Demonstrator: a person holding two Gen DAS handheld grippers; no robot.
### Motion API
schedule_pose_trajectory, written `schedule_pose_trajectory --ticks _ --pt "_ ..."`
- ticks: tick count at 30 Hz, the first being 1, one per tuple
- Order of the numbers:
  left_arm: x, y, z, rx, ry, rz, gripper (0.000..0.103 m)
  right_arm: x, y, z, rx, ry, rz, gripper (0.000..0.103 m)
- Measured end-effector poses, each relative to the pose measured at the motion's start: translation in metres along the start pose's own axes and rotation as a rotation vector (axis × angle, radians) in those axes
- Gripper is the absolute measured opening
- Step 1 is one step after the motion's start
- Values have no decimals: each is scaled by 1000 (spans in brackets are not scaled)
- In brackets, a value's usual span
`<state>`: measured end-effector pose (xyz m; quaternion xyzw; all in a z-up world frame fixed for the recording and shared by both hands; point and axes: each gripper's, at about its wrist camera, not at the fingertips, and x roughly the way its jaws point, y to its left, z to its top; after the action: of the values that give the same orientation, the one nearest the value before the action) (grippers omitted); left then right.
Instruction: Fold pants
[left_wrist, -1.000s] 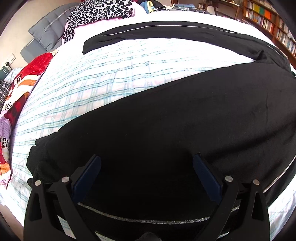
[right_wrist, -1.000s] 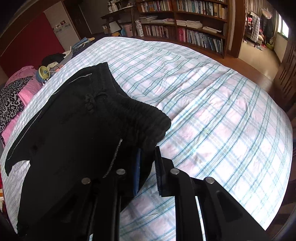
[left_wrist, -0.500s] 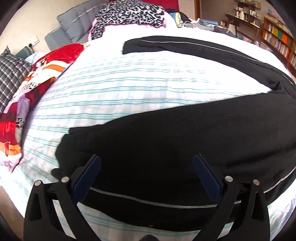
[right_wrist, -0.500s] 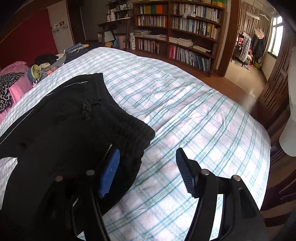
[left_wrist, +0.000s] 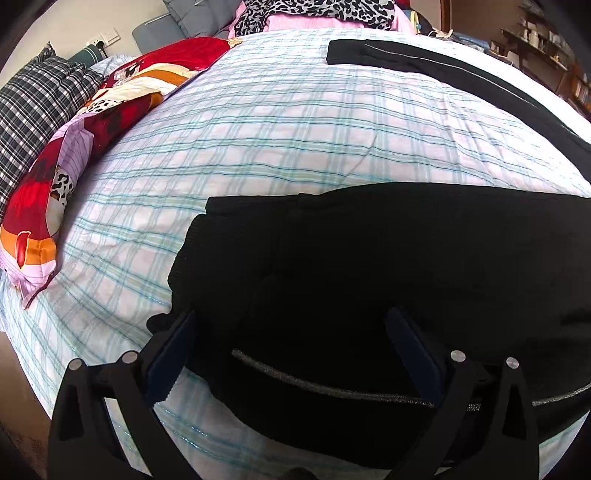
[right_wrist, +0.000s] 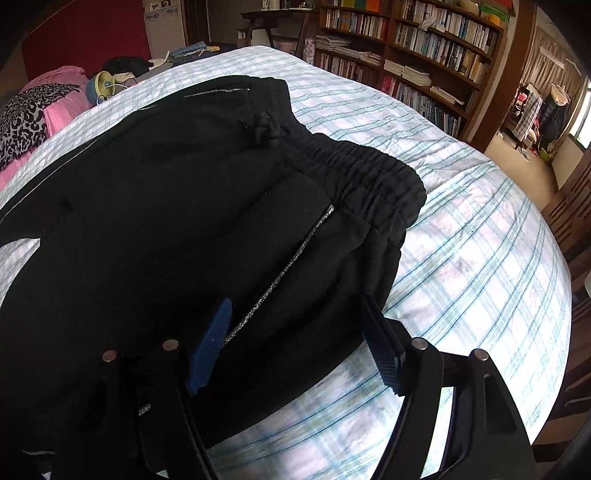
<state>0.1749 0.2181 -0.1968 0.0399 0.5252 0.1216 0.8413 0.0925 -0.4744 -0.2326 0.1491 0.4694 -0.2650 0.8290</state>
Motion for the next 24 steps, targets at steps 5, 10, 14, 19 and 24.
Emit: schedule_pose_trajectory --ticks 5,10,14,19,24 --pt "-14 2 20 -35 -2 -47 98 -6 2 4 -7 -2 7 73" --pt "-23 -8 77 -49 -66 -101 98 -24 14 22 -22 -53 32 73" --pt "-7 -19 138 -33 -89 -130 98 -23 28 42 -18 -47 76 73" --pt "31 -31 219 -5 -81 -163 98 -14 52 71 -41 -37 107 73" --pt "70 -35 292 -6 -88 -139 98 1 76 98 -80 -35 102 73"
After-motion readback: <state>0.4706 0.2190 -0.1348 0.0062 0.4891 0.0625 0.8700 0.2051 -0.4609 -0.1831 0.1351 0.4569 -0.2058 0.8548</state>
